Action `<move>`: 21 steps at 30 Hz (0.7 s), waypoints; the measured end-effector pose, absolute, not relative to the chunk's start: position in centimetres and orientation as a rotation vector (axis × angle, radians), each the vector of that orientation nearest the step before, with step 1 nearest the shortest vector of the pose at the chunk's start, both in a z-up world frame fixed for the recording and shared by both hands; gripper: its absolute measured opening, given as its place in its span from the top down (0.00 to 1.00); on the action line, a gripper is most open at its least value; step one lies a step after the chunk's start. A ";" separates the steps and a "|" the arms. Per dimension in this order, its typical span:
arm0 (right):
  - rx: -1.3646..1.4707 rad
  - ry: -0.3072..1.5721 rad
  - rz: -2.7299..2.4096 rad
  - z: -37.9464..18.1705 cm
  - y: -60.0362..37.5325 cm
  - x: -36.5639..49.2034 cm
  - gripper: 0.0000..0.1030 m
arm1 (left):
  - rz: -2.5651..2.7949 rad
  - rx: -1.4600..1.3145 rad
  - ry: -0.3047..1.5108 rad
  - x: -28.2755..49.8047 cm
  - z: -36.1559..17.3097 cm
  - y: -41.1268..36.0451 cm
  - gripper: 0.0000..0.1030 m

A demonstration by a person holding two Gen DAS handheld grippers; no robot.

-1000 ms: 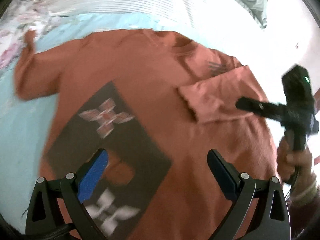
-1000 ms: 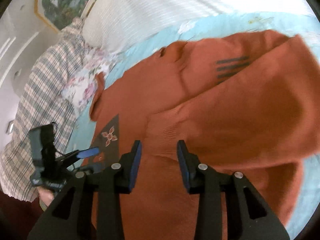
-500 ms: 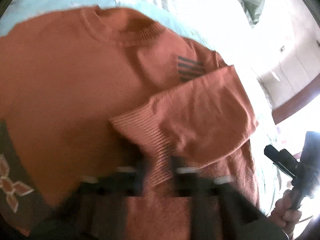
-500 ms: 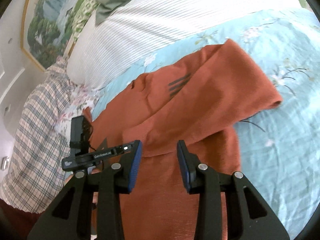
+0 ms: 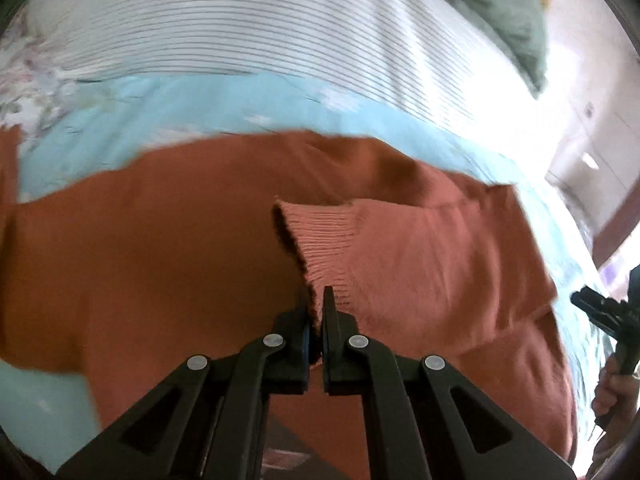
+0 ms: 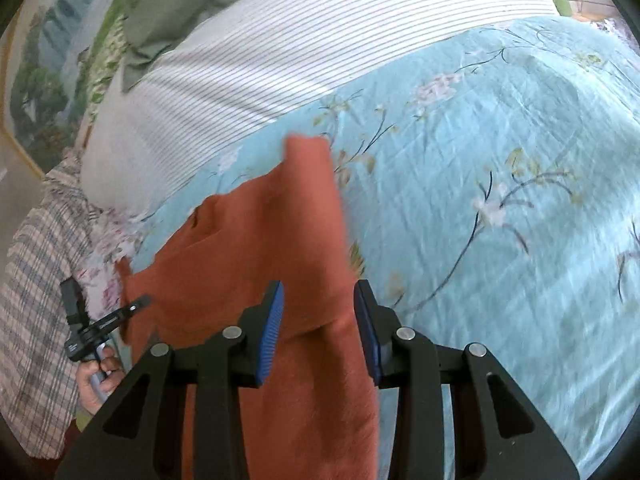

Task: Fold small clothes

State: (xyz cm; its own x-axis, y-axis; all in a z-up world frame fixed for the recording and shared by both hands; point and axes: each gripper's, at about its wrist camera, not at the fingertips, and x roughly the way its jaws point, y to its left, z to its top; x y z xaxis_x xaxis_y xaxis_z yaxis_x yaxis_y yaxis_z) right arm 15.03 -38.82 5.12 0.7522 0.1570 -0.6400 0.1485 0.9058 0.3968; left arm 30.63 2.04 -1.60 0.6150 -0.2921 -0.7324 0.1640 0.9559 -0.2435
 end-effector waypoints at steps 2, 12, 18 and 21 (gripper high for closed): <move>0.436 0.739 0.000 4.9 -38.9 16.4 0.63 | -0.205 -0.170 0.872 31.3 -1.7 4.6 0.98; 0.393 0.815 0.029 3.3 -37.6 23.1 0.63 | -0.155 -0.273 0.898 31.8 -3.3 8.5 0.98; 0.443 0.860 0.033 1.1 -38.5 24.8 0.63 | -0.178 -0.302 0.864 30.3 -2.4 8.7 0.98; 0.454 0.866 0.054 1.3 -38.4 25.0 0.74 | -0.189 -0.383 0.905 30.2 -3.3 9.6 0.98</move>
